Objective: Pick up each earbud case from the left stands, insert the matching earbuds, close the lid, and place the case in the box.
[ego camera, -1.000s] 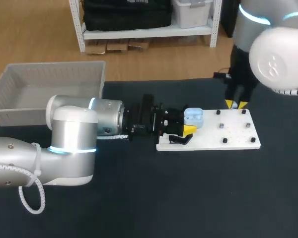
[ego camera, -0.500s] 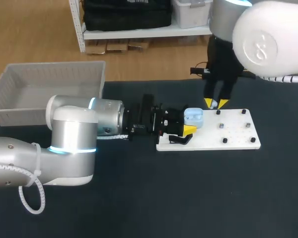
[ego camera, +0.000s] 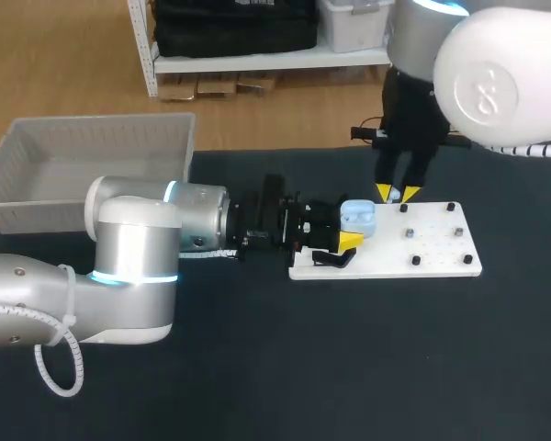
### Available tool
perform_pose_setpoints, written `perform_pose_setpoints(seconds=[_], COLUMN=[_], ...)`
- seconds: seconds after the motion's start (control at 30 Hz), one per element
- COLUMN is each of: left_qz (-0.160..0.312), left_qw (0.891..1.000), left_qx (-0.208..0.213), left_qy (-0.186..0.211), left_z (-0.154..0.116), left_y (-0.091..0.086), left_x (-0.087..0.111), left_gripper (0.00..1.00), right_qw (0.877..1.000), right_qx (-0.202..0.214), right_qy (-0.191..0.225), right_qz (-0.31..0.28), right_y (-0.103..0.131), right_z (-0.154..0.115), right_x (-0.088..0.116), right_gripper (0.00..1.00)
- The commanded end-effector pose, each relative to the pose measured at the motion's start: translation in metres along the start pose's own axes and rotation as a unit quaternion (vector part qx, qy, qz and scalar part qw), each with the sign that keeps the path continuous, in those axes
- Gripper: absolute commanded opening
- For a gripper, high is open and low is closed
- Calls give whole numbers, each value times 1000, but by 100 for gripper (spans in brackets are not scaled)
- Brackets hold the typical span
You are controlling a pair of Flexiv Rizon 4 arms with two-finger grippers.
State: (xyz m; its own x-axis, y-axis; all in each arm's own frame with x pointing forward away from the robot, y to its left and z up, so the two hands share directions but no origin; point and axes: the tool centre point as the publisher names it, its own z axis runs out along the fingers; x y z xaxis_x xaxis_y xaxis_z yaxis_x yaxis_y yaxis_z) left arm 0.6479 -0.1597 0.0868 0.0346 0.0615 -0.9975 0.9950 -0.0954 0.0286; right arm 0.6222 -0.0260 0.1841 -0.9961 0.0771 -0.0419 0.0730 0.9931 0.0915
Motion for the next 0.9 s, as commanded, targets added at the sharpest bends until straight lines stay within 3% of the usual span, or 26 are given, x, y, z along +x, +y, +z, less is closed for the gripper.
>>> perform_pose_setpoints(seconds=[0.03,0.43,0.9], left_qz=[1,1,1], left_qw=[1000,1000,1000], left_qx=[-3,-3,-3], left_qy=[-1,-1,-1], left_z=[1,1,1], left_y=[-1,-1,-1], left_x=[1,1,1], left_gripper=[0,0,0], right_qw=[1000,993,992], right_qx=[-8,-15,-15], right_qy=[-1,11,14], right_qz=[-26,-115,-128], right_y=[7,32,44], right_z=[-1,4,18], right_x=[1,-3,-4], right_gripper=[0,0,0])
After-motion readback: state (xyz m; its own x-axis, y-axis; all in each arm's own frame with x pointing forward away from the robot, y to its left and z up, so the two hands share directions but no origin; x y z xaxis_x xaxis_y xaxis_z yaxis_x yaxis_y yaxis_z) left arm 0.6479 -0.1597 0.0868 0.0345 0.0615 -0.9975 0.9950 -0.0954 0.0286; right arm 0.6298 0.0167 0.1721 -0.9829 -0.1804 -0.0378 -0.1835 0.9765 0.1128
